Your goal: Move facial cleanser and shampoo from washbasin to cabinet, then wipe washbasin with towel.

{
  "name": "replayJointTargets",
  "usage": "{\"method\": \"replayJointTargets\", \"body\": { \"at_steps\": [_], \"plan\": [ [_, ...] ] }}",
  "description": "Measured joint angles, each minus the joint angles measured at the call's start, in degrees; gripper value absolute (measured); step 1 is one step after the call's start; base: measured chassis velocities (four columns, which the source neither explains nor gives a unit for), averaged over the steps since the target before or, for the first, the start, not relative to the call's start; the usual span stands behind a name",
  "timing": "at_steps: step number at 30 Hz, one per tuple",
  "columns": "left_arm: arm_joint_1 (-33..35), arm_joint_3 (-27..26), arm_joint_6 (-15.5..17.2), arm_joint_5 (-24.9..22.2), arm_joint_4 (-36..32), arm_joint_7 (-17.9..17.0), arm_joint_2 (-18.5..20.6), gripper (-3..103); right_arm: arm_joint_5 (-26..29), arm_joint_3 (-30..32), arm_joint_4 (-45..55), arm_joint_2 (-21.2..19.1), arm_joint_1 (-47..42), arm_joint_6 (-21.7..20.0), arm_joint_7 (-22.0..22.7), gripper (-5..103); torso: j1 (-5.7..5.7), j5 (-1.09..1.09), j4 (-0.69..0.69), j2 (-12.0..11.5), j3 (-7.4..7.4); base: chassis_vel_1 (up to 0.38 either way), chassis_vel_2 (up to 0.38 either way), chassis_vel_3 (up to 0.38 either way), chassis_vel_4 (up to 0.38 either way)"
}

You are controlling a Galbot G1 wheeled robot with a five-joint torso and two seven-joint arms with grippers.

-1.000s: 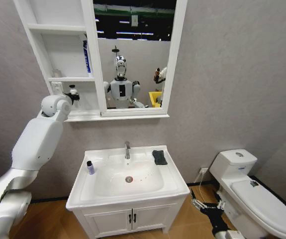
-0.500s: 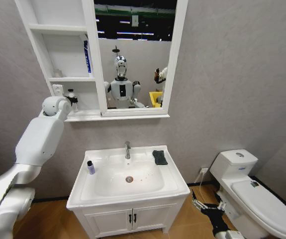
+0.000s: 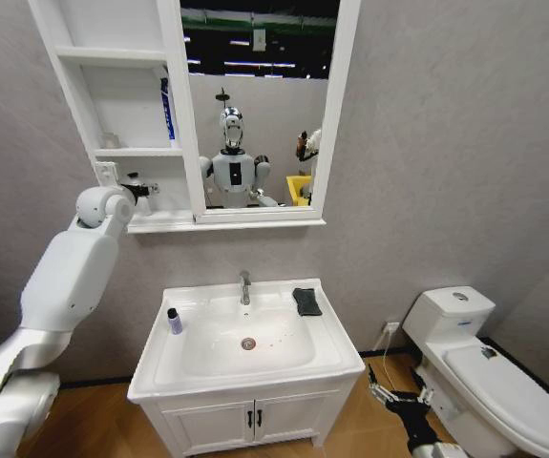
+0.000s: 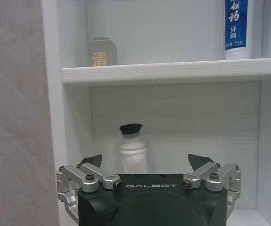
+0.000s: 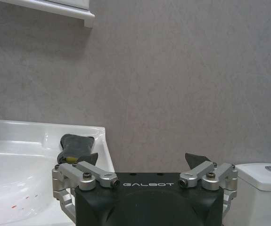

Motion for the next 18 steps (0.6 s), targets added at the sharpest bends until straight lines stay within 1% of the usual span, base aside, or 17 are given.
{"method": "replayJointTargets", "body": {
  "at_steps": [1,2,3,4,5,7,8,9,10,11,12,13,14,15,16,17,18],
  "plan": [
    [0.0,0.0,0.0,0.0,0.0,0.0,0.0,99,0.0,0.0,0.0,0.0,0.0,0.0,0.0,100,0.00,0.00,0.00,0.0,0.00,0.000,0.000,0.000,0.000],
    [3.3,-2.2,0.2,-1.3,-4.0,-0.7,1.2,100,0.0,0.0,-0.1,0.0,0.0,0.0,0.1,100,0.00,-0.04,0.00,0.0,0.00,0.000,0.000,0.000,0.000],
    [7.5,-5.0,0.6,-3.4,-9.4,-2.0,2.8,100,0.0,0.0,-0.2,0.1,0.0,0.2,0.3,100,0.01,-0.05,0.04,0.0,0.01,0.000,0.000,0.000,0.000],
    [13.4,-8.4,1.0,-5.7,-17.1,-3.9,4.6,100,0.0,-0.1,-0.4,0.2,-0.1,0.3,0.5,100,0.00,-0.03,0.07,0.0,0.00,0.000,0.000,0.000,0.000],
    [13.4,-8.4,1.0,-5.7,-17.1,-3.9,4.6,100,0.0,-0.1,-0.4,0.2,-0.1,0.3,0.5,100,0.00,-0.03,0.07,0.0,0.00,0.000,0.000,0.000,0.000],
    [25.1,-12.5,-0.2,-6.1,-27.6,-6.3,6.3,100,-0.1,-0.1,-0.5,0.2,-0.2,0.4,0.9,100,-0.03,0.00,0.06,0.0,-0.01,0.000,0.000,0.000,0.000],
    [30.6,-14.1,-1.3,-5.2,-30.7,-6.8,6.0,100,-0.1,-0.1,-0.5,0.2,-0.2,0.4,1.2,100,-0.03,-0.02,0.02,0.0,-0.02,0.000,0.000,0.000,0.000],
    [30.6,-14.1,-1.3,-5.2,-30.7,-6.8,6.0,100,-0.1,-0.1,-0.5,0.2,-0.2,0.4,1.2,100,-0.03,-0.02,0.02,0.0,-0.02,0.000,0.000,0.000,0.000],
    [37.1,-15.8,-2.8,-3.1,-33.6,-6.7,4.7,100,-0.1,-0.2,-0.6,0.2,-0.3,0.4,1.3,100,-0.03,-0.04,0.04,0.0,-0.01,0.000,0.000,0.000,0.000],
    [41.1,-16.6,-4.1,-0.8,-35.0,-5.9,3.3,100,-0.2,-0.2,-0.6,0.2,-0.2,0.4,1.4,100,-0.03,-0.02,0.03,0.0,-0.01,0.000,0.000,0.000,0.000],
    [46.9,-16.9,-6.5,3.7,-35.9,-4.2,0.6,100,-0.2,-0.4,-0.6,0.2,-0.2,0.4,1.4,100,-0.03,-0.02,0.03,0.0,-0.01,0.000,0.000,0.000,0.000],
    [46.9,-16.9,-6.5,3.7,-35.9,-4.2,0.6,100,-0.2,-0.4,-0.6,0.2,-0.2,0.4,1.4,100,-0.03,-0.02,0.03,0.0,-0.01,0.000,0.000,0.000,0.000],
    [52.0,-16.9,-11.1,10.2,-35.1,-1.9,-2.5,100,-0.2,-0.5,-0.5,0.3,-0.2,0.4,1.5,100,-0.03,-0.04,0.01,0.0,-0.01,0.000,0.000,0.000,0.000],
    [55.6,-17.0,-15.7,16.4,-33.7,0.5,-5.4,100,-0.3,-0.6,-0.4,0.5,-0.2,0.4,1.5,100,-0.02,-0.05,0.01,0.0,0.00,0.000,0.000,0.000,0.000],
    [58.6,-17.1,-19.4,22.1,-31.8,3.2,-8.2,100,-0.3,-0.7,-0.2,0.6,-0.3,0.5,1.5,100,-0.01,0.00,0.01,0.0,0.00,0.000,0.000,0.000,0.000],
    [61.5,-17.1,-23.2,27.4,-29.1,5.8,-11.6,100,-0.3,-0.7,-0.1,0.7,-0.5,0.6,1.5,100,-0.01,0.00,0.02,0.0,0.00,0.000,0.000,0.000,0.000],
    [61.5,-17.1,-23.2,27.4,-29.1,5.8,-11.6,100,-0.3,-0.7,-0.1,0.7,-0.5,0.6,1.5,100,-0.01,0.00,0.02,0.0,0.00,0.000,0.000,0.000,0.000]
  ]
}}
